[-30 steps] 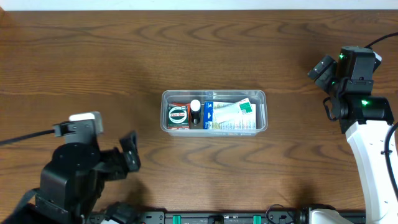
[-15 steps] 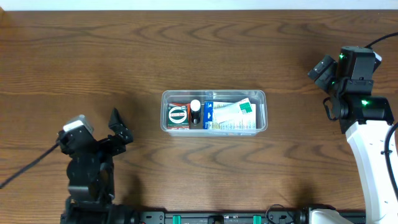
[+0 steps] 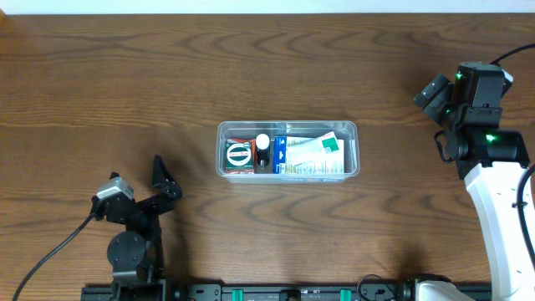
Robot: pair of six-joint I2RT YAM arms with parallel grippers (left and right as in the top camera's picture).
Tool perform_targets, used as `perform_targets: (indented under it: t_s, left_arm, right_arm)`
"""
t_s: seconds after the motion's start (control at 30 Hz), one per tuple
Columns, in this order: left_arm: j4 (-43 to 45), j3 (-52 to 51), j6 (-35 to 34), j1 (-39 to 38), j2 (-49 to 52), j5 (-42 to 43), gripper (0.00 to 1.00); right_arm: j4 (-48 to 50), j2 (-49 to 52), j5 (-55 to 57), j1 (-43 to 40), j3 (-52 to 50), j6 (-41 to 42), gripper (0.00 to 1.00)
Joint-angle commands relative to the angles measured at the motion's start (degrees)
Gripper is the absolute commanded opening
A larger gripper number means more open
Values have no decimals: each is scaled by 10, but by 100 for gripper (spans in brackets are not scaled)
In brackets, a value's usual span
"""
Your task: Pack container
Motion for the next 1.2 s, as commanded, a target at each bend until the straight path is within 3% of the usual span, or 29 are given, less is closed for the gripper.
perform_targets:
  t_s: [0.0, 0.23, 1.17]
  left_arm:
    - [6, -21, 10, 12, -28, 17, 98]
    - [-49, -63, 11, 22, -54, 17, 98]
    - [-45, -63, 23, 22, -51, 21, 98]
  right_arm:
    - [-1, 1, 3, -7, 5, 7, 99]
    - [-1, 1, 3, -7, 5, 7, 99]
    - [0, 1, 3, -7, 5, 7, 99]
